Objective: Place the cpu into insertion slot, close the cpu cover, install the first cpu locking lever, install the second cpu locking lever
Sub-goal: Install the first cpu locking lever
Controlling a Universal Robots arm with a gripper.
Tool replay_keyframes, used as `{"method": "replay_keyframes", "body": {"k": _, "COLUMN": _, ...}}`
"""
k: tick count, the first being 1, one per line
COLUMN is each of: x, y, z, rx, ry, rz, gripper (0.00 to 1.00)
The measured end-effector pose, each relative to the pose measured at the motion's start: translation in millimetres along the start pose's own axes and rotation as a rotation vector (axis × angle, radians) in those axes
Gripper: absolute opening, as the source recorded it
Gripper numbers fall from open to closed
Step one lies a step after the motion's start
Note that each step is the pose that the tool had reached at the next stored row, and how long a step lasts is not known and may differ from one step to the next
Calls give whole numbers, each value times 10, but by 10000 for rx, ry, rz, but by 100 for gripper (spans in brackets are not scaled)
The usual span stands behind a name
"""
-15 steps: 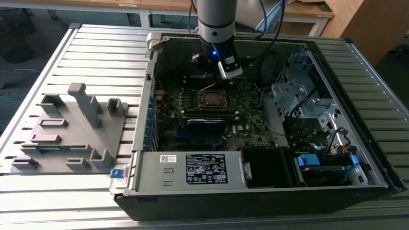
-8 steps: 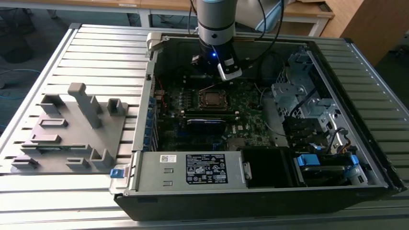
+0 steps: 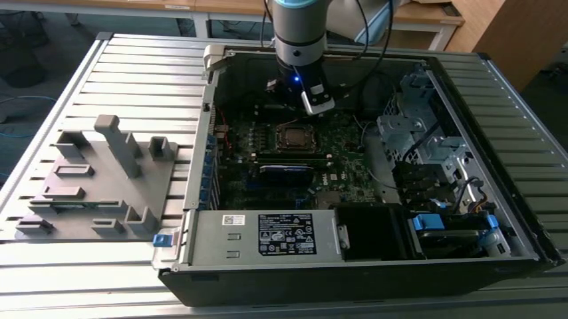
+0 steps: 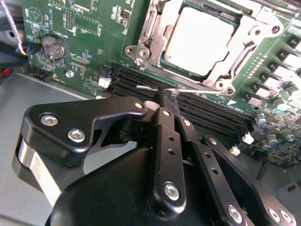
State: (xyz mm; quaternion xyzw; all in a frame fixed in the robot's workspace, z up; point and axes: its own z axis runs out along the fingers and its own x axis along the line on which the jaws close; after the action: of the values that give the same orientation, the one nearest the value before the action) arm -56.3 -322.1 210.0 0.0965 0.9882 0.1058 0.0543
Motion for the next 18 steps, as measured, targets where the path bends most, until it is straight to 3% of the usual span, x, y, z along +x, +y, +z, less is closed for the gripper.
{"method": "replay_keyframes", "body": {"k": 10, "x": 10, "y": -1, "z": 83, "rx": 76, "ry": -142, "rz": 505, "gripper": 10}}
{"method": "replay_keyframes", "body": {"k": 18, "x": 18, "y": 9, "z": 126, "rx": 248, "ry": -191, "rz": 533, "gripper": 10}}
